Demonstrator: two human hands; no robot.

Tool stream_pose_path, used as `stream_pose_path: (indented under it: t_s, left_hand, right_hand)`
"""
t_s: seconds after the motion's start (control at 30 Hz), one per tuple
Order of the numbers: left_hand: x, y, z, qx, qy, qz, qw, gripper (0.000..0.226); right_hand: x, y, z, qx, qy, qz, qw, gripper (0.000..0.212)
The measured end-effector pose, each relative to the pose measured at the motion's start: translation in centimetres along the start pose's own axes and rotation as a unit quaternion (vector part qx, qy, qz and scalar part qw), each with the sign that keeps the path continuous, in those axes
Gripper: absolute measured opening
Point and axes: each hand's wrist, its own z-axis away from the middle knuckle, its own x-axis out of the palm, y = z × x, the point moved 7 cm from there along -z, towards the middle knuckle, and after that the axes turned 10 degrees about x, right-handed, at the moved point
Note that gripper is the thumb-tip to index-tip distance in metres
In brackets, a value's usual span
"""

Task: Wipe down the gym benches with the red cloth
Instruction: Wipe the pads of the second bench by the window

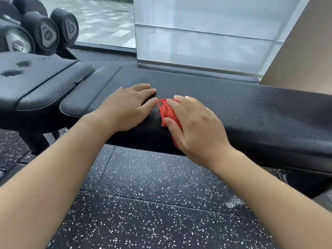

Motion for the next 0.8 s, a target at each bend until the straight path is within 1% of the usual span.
stream_pose_path:
  t_s: [0.1,0.17,0.23,0.33,0.5,0.7,0.8]
  left_hand:
    - [0.7,0.3,-0.9,-0.007,-0.011,-0.015,1.0,0.057]
    - [0.8,0.1,-1.1,-0.008,-0.012,-0.017,1.0,0.06]
    - [0.8,-0.1,-1.2,-0.006,-0.013,-0.015,1.0,0.061]
    - [0.9,-0.2,-1.0,0.006,-0.011,-0.013,1.0,0.051]
    - [0.0,-1.7,1.2,0.012,-0.008,-0.003,1.0,0.045]
    - [-1.8,-4.2,4.4,-0.004,0.025,-0.014,1.0,0.063]
    - [-2.0,-5.3,4.8,-0.017,0.033,-0.028,0.999,0.062]
  right_hand:
    - [-1.6,3.2,1.9,0.003,0.03,0.029,0.999,0.054]
    - [-2.3,4.8,2.8,0.011,0.047,0.047,0.998,0.055]
    - [-2.4,5.2,3.1,0.018,0.066,0.06,0.996,0.053]
    - [-2.0,4.2,2.6,0.042,0.094,0.055,0.993,0.047]
    - [0.2,-0.4,0.1,0.037,0.07,0.026,0.997,0.048]
    - [2.9,-5.5,-3.2,0.056,0.018,0.012,0.998,0.055]
    - [3.1,-6.0,-3.6,0.051,0.018,0.007,0.999,0.056]
